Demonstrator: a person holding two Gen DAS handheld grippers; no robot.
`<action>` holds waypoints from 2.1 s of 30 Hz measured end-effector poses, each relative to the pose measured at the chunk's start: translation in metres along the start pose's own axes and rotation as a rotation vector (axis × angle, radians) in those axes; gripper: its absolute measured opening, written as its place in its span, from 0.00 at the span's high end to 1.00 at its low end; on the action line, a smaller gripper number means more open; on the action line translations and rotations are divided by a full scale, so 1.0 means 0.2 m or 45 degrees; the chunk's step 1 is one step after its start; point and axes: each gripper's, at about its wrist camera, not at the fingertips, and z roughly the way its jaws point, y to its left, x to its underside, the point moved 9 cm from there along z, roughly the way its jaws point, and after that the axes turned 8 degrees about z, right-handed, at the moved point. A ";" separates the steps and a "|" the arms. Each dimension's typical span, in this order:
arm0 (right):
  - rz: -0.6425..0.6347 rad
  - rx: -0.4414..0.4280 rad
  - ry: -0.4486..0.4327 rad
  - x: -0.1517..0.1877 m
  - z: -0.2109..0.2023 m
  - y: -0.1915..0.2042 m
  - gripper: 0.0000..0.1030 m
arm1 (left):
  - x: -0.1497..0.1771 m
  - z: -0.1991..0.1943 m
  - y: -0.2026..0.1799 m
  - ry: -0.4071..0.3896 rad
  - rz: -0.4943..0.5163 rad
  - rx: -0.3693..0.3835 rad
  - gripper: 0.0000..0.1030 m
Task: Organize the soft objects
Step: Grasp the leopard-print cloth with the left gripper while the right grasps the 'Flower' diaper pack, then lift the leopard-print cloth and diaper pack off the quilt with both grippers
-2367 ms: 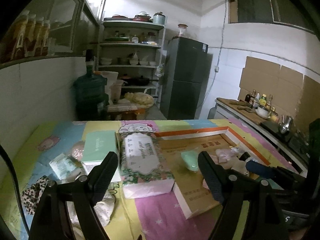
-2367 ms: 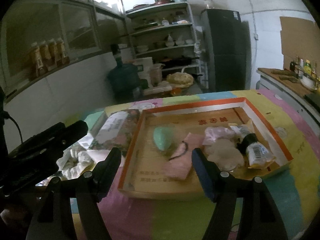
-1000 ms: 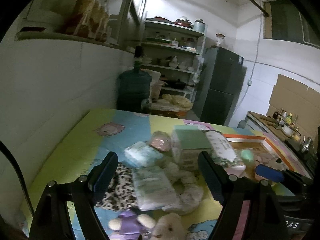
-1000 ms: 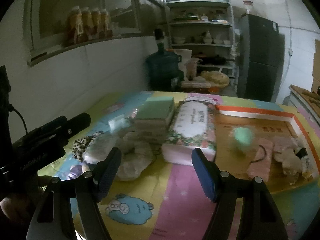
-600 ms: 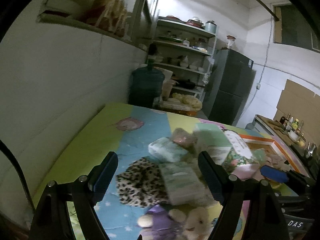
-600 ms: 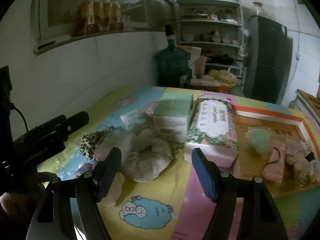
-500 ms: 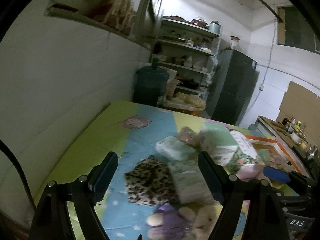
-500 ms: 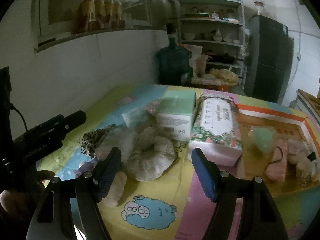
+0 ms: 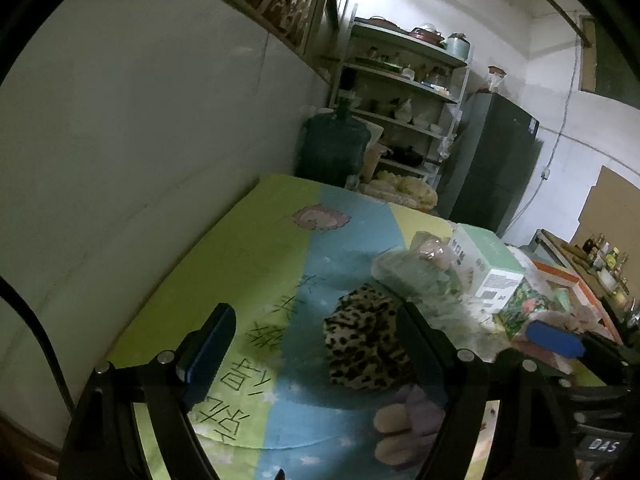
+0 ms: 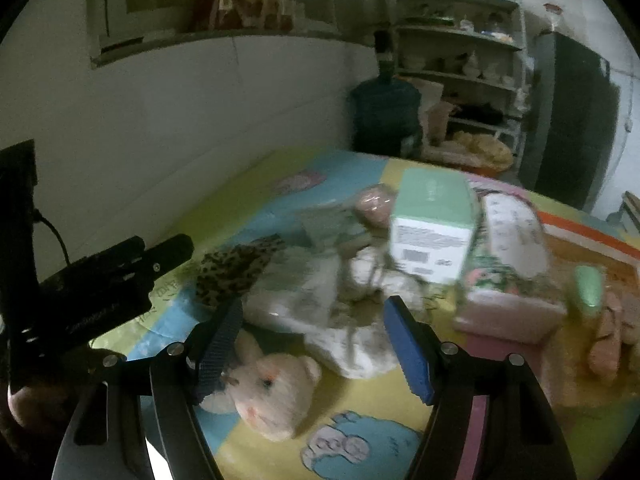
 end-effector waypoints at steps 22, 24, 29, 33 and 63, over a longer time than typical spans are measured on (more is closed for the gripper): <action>-0.011 0.033 0.091 0.02 0.24 0.03 0.47 | 0.08 0.17 0.01 0.097 0.022 0.034 0.21; -0.007 0.029 0.085 0.02 0.23 0.03 0.48 | 0.09 0.20 0.01 0.124 0.031 0.031 0.21; 0.009 0.004 0.042 0.01 0.17 0.01 0.49 | 0.13 0.25 -0.01 0.191 0.030 0.049 0.21; 0.019 -0.021 -0.005 -0.01 0.10 0.01 0.50 | 0.16 0.30 -0.03 0.275 0.015 0.085 0.21; 0.073 -0.047 -0.146 -0.03 -0.15 -0.07 0.50 | 0.01 0.09 -0.12 0.048 0.037 0.113 0.97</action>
